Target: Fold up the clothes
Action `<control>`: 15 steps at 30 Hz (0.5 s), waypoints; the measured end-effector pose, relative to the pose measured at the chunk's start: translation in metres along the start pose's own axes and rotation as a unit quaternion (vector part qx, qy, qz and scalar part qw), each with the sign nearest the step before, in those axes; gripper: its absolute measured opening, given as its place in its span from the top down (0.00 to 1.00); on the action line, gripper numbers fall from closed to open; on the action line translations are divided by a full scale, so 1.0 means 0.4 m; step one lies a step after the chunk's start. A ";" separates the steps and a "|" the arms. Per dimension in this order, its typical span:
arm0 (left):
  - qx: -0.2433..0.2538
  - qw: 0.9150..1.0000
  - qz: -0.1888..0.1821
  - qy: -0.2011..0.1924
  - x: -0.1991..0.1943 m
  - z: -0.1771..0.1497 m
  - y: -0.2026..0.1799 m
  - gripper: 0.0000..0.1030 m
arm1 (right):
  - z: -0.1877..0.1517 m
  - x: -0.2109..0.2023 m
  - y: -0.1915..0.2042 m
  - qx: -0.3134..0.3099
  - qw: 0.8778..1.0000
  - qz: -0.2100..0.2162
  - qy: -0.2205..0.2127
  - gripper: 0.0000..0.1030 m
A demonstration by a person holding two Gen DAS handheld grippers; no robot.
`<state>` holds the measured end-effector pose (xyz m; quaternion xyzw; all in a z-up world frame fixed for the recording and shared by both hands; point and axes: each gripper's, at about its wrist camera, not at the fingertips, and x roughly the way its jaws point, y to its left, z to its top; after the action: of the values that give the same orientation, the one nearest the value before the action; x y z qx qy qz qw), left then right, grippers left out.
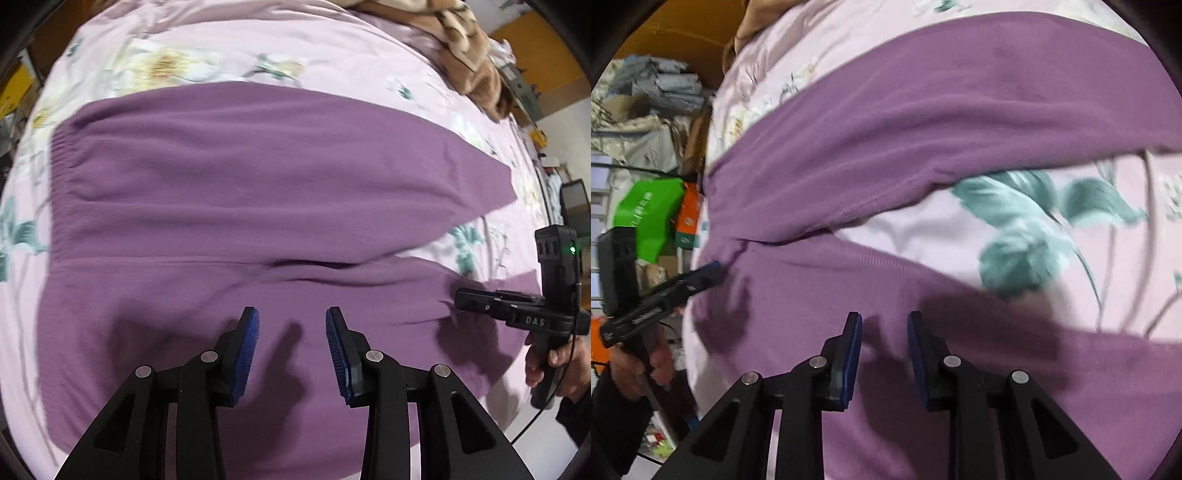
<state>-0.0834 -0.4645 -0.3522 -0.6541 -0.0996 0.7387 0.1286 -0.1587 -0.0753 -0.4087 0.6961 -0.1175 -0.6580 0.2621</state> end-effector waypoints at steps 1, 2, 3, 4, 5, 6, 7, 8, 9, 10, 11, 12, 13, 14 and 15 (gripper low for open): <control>0.005 1.000 -0.004 0.004 0.010 -0.003 -0.018 0.62 | -0.009 -0.016 0.003 0.000 1.000 0.005 -0.006 0.74; 0.009 1.000 -0.006 0.010 0.022 -0.007 -0.038 0.62 | -0.027 -0.034 -0.007 0.000 1.000 0.006 -0.010 0.74; 0.014 1.000 -0.009 0.016 0.034 -0.011 -0.057 0.62 | -0.047 -0.054 -0.028 0.003 1.000 -0.001 -0.014 0.74; 0.018 1.000 -0.011 0.021 0.046 -0.013 -0.076 0.62 | -0.060 -0.068 -0.050 0.010 1.000 -0.009 -0.016 0.74; 0.022 0.999 -0.013 0.027 0.056 -0.015 -0.094 0.62 | -0.074 -0.088 -0.084 0.025 0.999 -0.019 -0.023 0.74; 0.028 0.999 -0.016 0.032 0.067 -0.016 -0.118 0.62 | -0.088 -0.109 -0.119 0.040 0.998 -0.029 -0.031 0.74; 0.036 0.999 -0.019 0.035 0.077 -0.015 -0.144 0.62 | -0.101 -0.135 -0.166 0.063 0.996 -0.046 -0.043 0.74; 0.044 0.998 -0.020 0.038 0.084 -0.014 -0.165 0.62 | -0.114 -0.162 -0.214 0.086 0.993 -0.064 -0.056 0.74; 0.051 0.998 -0.022 0.040 0.090 -0.013 -0.189 0.62 | -0.126 -0.188 -0.260 0.109 0.989 -0.080 -0.068 0.74; 0.057 0.997 -0.025 0.041 0.097 -0.010 -0.213 0.62 | -0.135 -0.213 -0.289 0.124 0.986 -0.081 -0.079 0.74; 0.060 0.997 -0.029 0.043 0.108 -0.007 -0.236 0.62 | -0.144 -0.238 -0.317 0.140 0.982 -0.083 -0.091 0.74; 0.064 0.996 -0.033 0.045 0.119 -0.005 -0.259 0.62 | -0.153 -0.263 -0.345 0.156 0.979 -0.084 -0.102 0.74; 0.068 0.996 -0.037 0.048 0.130 -0.003 -0.283 0.62 | -0.162 -0.288 -0.374 0.172 0.975 -0.085 -0.113 0.74; 0.074 0.995 -0.040 0.051 0.141 -0.001 -0.313 0.62 | -0.172 -0.312 -0.401 0.187 0.971 -0.086 -0.124 0.74; 0.081 0.994 -0.042 0.054 0.152 0.001 -0.344 0.62 | -0.187 -0.310 -0.403 0.183 0.973 -0.083 -0.115 0.74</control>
<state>-0.0824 -0.3146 -0.3658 -0.6761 -0.0596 0.7017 0.2168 -0.1279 0.1381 -0.3867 0.6590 -0.2068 -0.7207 0.0598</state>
